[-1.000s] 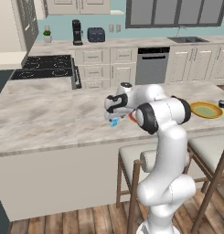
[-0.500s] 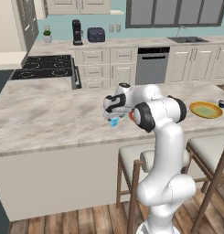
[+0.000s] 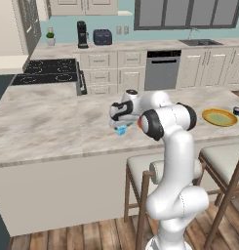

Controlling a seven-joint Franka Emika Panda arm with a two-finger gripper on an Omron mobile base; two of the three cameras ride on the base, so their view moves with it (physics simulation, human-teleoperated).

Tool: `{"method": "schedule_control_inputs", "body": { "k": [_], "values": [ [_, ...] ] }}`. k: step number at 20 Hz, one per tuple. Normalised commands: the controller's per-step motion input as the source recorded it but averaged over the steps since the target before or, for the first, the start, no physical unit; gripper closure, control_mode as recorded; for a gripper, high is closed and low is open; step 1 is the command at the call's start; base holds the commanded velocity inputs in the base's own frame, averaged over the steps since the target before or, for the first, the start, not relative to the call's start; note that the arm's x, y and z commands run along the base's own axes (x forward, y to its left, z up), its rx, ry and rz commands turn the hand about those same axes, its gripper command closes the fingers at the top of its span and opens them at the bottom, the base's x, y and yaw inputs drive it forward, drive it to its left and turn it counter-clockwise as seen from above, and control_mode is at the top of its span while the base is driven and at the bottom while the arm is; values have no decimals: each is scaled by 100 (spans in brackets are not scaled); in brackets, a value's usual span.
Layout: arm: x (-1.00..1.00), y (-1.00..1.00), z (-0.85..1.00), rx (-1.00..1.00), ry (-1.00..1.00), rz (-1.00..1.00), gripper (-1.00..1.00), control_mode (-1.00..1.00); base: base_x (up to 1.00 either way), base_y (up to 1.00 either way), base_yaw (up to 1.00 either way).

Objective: Place two yogurt containers on each plate.

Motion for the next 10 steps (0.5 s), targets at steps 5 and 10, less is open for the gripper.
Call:
{"method": "schedule_control_inputs", "body": {
  "k": [5, 10],
  "values": [
    [9, 4, -16, 0, 0, 0, -100, -100, 0, 0, 0],
    [12, 4, -9, 0, 0, 0, -100, -100, 0, 0, 0]
  ]
}}
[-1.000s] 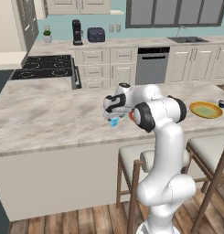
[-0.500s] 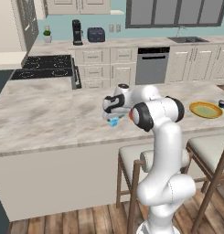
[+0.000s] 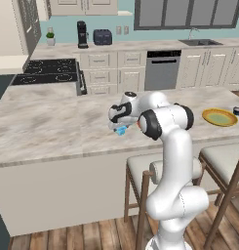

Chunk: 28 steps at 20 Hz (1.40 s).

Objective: Place two yogurt containers on each plate.

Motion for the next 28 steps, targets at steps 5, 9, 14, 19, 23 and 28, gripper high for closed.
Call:
{"method": "schedule_control_inputs", "body": {
  "k": [5, 9, 14, 19, 23, 28],
  "values": [
    [15, 3, -6, 0, 0, 0, -100, -100, 0, 0, 0],
    [12, 1, -7, 0, 0, 0, -100, -100, 0, 0, 0],
    [2, 2, -10, 0, 0, 0, -100, -100, 0, 0, 0],
    [0, 0, -2, 0, 0, 0, 100, -100, 0, 0, 0],
    [0, 0, 0, 0, 0, 0, 100, -100, 0, 0, 0],
    [-10, -7, 10, 0, 0, -2, 100, -100, 0, 0, 0]
  ]
}}
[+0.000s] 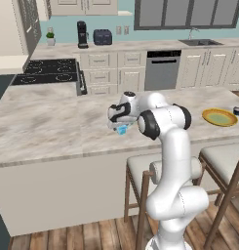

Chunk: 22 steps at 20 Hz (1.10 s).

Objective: Place two yogurt containers on each plate.

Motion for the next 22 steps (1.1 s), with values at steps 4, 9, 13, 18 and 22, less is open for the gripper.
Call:
{"method": "schedule_control_inputs", "body": {
  "k": [4, 9, 13, 18, 22],
  "values": [
    [-40, -22, 17, 0, -1, -7, 100, -100, 0, 0, 0],
    [-52, -46, 16, -1, 0, -9, 100, -100, 0, 0, 0],
    [-30, -66, 15, 0, 0, -11, 100, -100, 0, 0, 0],
    [-11, -82, 13, 0, 0, -12, 100, -100, 0, 0, 0],
    [0, -87, 14, 0, 5, -12, 100, -100, 0, 0, 0]
  ]
}}
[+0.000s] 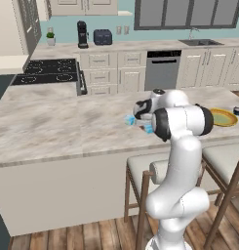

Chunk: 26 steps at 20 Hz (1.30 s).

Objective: Place two yogurt containers on each plate.

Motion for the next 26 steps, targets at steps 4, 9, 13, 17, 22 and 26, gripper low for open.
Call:
{"method": "schedule_control_inputs", "body": {
  "k": [4, 9, 13, 17, 22, 26],
  "values": [
    [16, -51, 13, 0, 1, -3, 100, -100, 0, 0, 0],
    [38, -28, 4, 1, 2, 0, 100, -100, 0, 0, 0],
    [39, -51, 0, 1, 3, 0, 100, -100, 0, 0, 0],
    [39, -51, 0, 1, 4, 0, 100, -100, 0, 0, 0],
    [23, -41, -1, 0, 5, 0, 100, -100, 0, 0, 0],
    [9, -21, -17, 0, 2, 0, 100, -100, 0, 0, 0]
  ]
}}
